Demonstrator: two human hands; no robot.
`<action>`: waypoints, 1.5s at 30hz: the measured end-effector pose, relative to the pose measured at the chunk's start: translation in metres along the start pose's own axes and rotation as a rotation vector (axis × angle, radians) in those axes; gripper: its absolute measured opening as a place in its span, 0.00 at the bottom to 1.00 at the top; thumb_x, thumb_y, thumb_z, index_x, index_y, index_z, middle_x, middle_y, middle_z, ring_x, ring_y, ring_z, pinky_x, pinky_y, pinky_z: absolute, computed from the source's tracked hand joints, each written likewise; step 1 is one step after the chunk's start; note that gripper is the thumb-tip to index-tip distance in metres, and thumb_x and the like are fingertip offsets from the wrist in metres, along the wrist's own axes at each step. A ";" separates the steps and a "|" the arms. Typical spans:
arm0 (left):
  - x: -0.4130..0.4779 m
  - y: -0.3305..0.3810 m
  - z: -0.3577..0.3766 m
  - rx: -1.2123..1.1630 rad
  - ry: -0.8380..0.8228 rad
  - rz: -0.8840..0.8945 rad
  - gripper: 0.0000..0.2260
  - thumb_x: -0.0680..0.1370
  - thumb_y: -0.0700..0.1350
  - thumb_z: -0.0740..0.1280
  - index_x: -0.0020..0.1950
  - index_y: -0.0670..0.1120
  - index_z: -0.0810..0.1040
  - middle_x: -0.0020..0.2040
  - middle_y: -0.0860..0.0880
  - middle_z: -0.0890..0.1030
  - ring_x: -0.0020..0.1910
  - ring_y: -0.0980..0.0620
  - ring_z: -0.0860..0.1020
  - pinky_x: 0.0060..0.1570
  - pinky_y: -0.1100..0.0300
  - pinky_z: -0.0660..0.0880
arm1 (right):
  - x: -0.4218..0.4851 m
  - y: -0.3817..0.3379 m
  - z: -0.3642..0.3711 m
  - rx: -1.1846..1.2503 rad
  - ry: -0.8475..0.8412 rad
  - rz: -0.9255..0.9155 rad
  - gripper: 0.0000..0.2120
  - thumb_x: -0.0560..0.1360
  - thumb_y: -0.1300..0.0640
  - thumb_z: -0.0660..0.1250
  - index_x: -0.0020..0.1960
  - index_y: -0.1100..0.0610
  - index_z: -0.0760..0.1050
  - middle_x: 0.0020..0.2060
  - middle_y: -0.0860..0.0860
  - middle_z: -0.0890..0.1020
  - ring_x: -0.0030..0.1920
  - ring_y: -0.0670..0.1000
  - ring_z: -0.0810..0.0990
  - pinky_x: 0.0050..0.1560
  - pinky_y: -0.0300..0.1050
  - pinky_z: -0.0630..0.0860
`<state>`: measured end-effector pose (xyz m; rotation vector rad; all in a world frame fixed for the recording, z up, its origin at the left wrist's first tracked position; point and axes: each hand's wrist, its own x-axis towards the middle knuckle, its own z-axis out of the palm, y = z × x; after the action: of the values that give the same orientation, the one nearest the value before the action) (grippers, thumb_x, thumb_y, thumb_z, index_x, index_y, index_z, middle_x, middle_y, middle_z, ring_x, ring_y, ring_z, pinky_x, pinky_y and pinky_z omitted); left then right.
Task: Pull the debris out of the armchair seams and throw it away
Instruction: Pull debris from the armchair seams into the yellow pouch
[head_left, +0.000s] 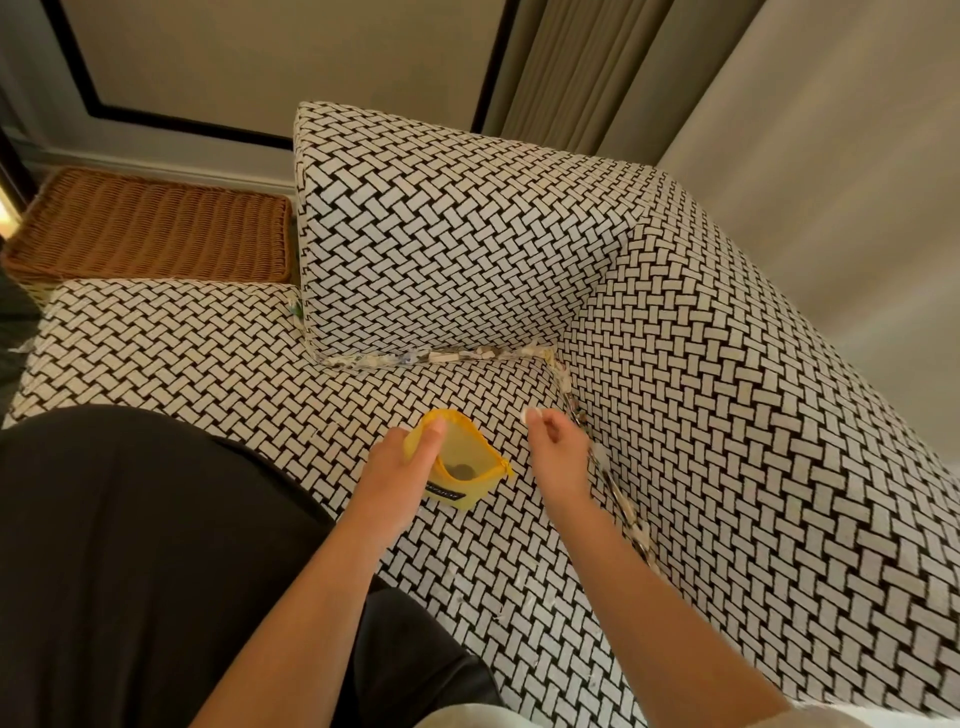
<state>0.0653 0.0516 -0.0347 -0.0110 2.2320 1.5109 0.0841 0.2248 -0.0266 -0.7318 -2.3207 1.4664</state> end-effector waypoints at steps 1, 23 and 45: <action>0.000 0.000 0.000 0.005 -0.003 0.003 0.25 0.76 0.67 0.49 0.59 0.49 0.67 0.55 0.46 0.72 0.49 0.52 0.72 0.43 0.58 0.69 | -0.010 -0.011 -0.001 0.050 -0.051 -0.038 0.12 0.78 0.57 0.62 0.36 0.57 0.73 0.23 0.43 0.69 0.25 0.41 0.64 0.26 0.30 0.62; 0.001 -0.004 -0.001 -0.055 -0.022 -0.025 0.24 0.75 0.68 0.50 0.57 0.50 0.65 0.55 0.46 0.72 0.53 0.49 0.74 0.55 0.47 0.75 | 0.063 0.027 -0.031 -0.317 -0.074 0.524 0.23 0.76 0.61 0.60 0.70 0.54 0.60 0.33 0.53 0.74 0.25 0.49 0.69 0.23 0.40 0.68; 0.001 -0.003 -0.002 -0.082 -0.050 -0.001 0.27 0.74 0.68 0.50 0.60 0.49 0.67 0.57 0.46 0.72 0.52 0.51 0.73 0.46 0.58 0.70 | 0.067 0.042 -0.038 -0.464 -0.033 0.336 0.10 0.76 0.55 0.65 0.54 0.59 0.78 0.34 0.52 0.77 0.33 0.51 0.75 0.34 0.43 0.75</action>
<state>0.0642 0.0492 -0.0375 0.0007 2.1301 1.5843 0.0585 0.3063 -0.0492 -1.2790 -2.6968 1.0561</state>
